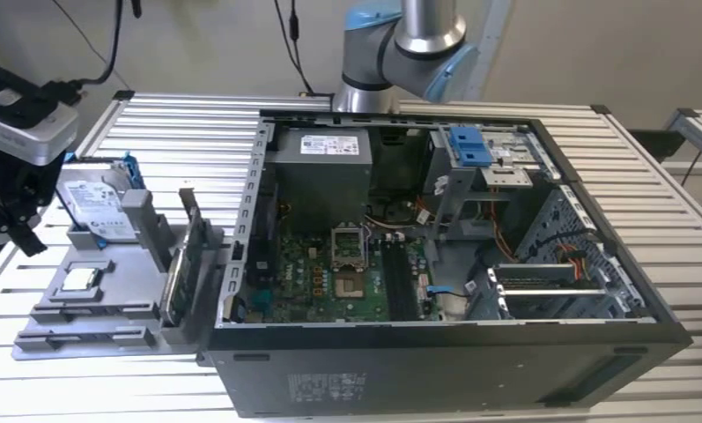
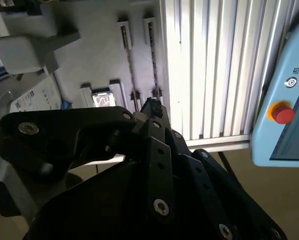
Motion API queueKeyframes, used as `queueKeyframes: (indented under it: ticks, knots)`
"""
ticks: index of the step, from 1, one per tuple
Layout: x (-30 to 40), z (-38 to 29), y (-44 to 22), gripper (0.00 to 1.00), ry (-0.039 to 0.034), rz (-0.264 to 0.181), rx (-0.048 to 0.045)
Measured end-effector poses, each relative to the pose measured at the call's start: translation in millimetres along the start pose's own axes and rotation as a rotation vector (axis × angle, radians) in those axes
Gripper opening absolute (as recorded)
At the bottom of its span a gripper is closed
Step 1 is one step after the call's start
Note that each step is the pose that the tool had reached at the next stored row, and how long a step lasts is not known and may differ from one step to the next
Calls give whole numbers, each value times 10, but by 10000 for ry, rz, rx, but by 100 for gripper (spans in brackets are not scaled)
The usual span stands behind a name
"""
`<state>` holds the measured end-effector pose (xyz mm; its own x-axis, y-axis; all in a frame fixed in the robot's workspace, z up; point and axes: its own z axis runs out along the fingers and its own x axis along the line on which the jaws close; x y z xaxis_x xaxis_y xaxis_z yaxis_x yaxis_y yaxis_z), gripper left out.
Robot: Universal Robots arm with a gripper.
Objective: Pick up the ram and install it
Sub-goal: 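Pick up the ram and move it above insertion slot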
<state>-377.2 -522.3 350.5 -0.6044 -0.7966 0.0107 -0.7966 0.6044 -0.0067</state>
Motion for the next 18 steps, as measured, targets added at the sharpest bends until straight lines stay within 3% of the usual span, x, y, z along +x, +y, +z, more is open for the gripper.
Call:
queueKeyframes:
  ticks: [7, 18]
  knots:
    - [0, 0, 0, 11, -4, -777, 8]
    - [3, 11, 5, 11, -74, -1324, 35]
